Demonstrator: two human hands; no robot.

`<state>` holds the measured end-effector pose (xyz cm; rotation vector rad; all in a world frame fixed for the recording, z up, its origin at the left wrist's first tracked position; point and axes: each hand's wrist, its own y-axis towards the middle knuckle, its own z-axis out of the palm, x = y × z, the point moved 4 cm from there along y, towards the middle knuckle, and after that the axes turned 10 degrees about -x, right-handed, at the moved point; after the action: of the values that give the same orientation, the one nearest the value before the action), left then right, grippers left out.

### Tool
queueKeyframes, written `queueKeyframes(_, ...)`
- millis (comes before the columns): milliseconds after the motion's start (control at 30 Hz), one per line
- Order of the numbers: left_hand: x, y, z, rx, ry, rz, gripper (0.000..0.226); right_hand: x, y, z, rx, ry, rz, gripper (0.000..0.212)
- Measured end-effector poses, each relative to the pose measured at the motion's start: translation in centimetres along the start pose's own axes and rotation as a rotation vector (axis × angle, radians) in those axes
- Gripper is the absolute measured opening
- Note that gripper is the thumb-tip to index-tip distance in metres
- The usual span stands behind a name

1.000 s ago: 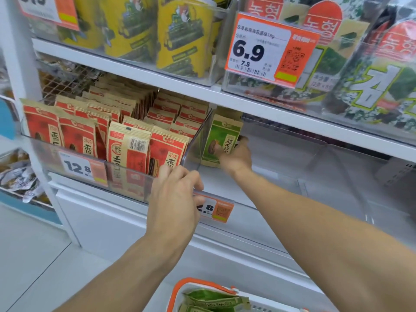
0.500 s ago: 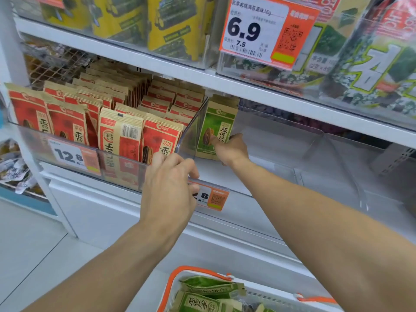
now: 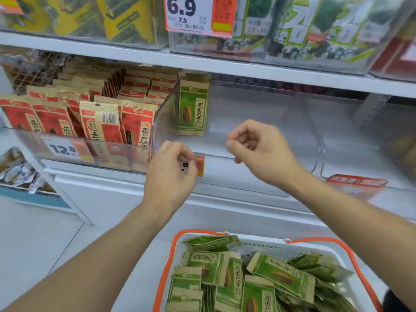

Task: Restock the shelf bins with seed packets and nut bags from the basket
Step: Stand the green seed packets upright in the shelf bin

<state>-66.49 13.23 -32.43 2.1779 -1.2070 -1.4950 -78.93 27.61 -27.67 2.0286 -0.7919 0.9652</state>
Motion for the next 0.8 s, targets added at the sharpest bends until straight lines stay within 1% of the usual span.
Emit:
queueKeyframes(67,0.1,-2.1,1.9,0.158,0.007,-0.172,0.009,-1.2,-5.0,-0.4,0.129,0.053,0.036,0.015)
queueKeyframes(100,0.4,-3.6,2.9,0.264,0.035,-0.239,0.007,-2.8,-7.2,-0.3,0.199,0.074,0.102,0.014)
queueKeyframes(167,1.4,-6.6,4.5,0.48,0.115,-0.281,0.002,-7.0,-10.8,0.1,0.299,0.069,0.292,0.008)
queueKeyframes(200,2.0,-8.3,5.2,0.582,0.164,-0.285,0.006,-9.6,-12.2,0.3,0.326,0.031,0.378,0.007)
queueKeyframes(233,2.6,-9.8,5.7,0.684,0.221,-0.283,0.012,-12.2,-13.3,0.5,0.357,-0.053,0.423,0.007)
queueKeyframes(300,3.6,-12.8,6.5,0.83,0.338,-0.264,0.022,-16.0,-14.9,1.0,0.478,-0.333,0.414,0.013)
queueKeyframes(367,4.2,-15.7,7.2,0.898,0.403,-0.277,0.029,-18.4,-16.1,1.4,0.568,-0.539,0.405,0.028)
queueKeyframes(433,5.0,-18.6,7.8,0.937,0.426,-0.352,0.034,-20.3,-16.8,1.5,0.61,-0.664,0.442,0.035)
queueKeyframes(500,5.5,-21.2,8.5,0.972,0.437,-0.398,0.039,-21.9,-17.4,1.5,0.674,-0.742,0.492,0.025)
queueKeyframes(567,5.9,-23.3,9.3,1.016,0.435,-0.376,0.05,-23.0,-17.8,1.1,0.725,-0.797,0.533,0.013)
queueKeyframes(600,5.7,-23.8,9.5,1.033,0.43,-0.359,0.055,-23.4,-18.0,0.9,0.744,-0.814,0.548,0.014)
queueKeyframes(633,5.6,-24.1,9.7,1.044,0.423,-0.345,0.057,-23.8,-18.1,0.5,0.758,-0.825,0.557,0.019)
queueKeyframes(700,5.4,-23.8,9.9,1.028,0.404,-0.302,0.053,-24.1,-18.5,-0.2,0.785,-0.83,0.597,0.032)
queueKeyframes(800,4.7,-23.5,9.9,1.008,0.353,-0.27,0.043,-24.2,-18.9,-1.0,0.83,-0.869,0.632,0.034)
